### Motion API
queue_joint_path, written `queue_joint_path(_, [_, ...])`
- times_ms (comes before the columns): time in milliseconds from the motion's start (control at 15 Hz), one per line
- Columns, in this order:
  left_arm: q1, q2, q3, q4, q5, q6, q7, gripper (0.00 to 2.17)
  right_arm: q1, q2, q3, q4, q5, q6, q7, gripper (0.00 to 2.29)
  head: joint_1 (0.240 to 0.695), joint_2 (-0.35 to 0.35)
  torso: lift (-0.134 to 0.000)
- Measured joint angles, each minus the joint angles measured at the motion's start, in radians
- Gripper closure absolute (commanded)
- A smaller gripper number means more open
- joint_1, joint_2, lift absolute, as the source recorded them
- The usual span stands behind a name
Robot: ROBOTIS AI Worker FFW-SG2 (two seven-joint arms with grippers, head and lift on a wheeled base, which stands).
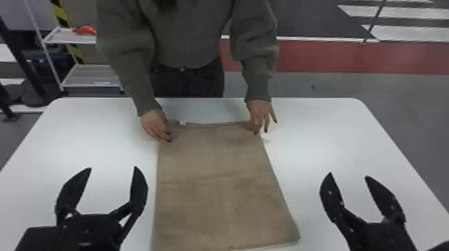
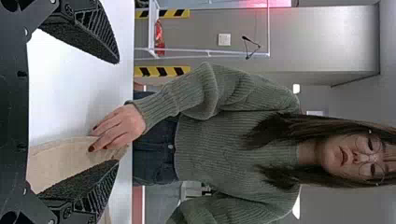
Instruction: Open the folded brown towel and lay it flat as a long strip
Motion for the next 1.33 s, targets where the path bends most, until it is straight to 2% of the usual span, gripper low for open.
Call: queue_joint_path(1333, [0.018,0.001,-0.005,-0.007,-0.011,-0.009,0.002,0.13,0.023,0.0,-0.012,-0.009,0.001,-0.048,0.0,0.16,0.695,-0.071,-0.123])
